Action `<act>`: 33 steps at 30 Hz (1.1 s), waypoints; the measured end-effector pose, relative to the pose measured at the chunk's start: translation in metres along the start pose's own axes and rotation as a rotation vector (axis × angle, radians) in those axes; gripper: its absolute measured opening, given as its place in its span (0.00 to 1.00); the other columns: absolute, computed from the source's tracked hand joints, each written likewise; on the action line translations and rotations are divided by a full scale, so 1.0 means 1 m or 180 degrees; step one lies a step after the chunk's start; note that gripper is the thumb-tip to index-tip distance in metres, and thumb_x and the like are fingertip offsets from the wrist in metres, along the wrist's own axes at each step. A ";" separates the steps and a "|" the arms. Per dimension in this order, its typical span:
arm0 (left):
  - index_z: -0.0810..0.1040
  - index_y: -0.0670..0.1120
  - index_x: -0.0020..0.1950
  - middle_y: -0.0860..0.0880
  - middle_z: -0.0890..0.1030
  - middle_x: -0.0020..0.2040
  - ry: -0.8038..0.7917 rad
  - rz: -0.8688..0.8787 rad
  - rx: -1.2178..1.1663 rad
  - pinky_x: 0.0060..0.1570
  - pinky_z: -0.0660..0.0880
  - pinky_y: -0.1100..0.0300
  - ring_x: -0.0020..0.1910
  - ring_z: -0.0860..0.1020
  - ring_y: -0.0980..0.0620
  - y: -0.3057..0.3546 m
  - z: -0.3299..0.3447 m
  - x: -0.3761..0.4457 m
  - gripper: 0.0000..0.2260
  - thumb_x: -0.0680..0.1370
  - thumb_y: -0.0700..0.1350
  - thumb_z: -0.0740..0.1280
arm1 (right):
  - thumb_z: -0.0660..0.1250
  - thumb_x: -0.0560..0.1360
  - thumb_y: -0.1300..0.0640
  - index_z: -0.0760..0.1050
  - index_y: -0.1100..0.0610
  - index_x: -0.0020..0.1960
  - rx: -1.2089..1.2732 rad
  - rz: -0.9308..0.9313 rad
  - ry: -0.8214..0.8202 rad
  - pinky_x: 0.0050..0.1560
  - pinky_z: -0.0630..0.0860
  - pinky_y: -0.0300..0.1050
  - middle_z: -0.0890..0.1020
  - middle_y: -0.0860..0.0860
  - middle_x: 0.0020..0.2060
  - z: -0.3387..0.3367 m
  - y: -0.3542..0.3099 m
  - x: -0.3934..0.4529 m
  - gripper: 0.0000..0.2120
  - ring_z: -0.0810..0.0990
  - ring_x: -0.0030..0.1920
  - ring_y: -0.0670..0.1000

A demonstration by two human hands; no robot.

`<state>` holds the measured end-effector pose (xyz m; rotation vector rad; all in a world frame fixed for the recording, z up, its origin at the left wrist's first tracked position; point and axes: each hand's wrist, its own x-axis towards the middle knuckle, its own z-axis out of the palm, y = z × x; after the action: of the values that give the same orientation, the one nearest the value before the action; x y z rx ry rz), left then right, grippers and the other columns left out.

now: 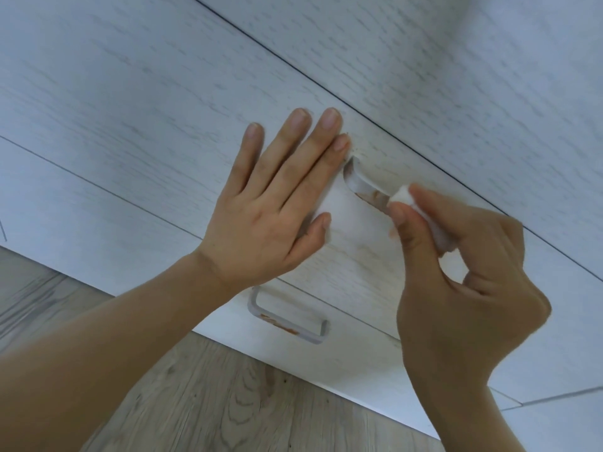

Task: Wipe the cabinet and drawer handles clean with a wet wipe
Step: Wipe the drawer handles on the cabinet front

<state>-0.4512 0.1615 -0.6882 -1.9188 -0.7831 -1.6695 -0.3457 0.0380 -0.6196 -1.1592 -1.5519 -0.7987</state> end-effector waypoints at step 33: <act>0.59 0.40 0.75 0.43 0.62 0.73 0.0120 0.0182 -0.0003 0.75 0.52 0.52 0.76 0.53 0.49 -0.006 0.002 -0.003 0.29 0.77 0.50 0.56 | 0.72 0.73 0.55 0.79 0.50 0.49 -0.0248 -0.0015 0.0149 0.46 0.76 0.46 0.79 0.39 0.40 0.021 -0.019 0.008 0.06 0.78 0.42 0.45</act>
<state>-0.4548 0.1669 -0.6915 -1.8869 -0.7066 -1.6669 -0.3711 0.0534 -0.6169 -1.1851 -1.4968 -0.8902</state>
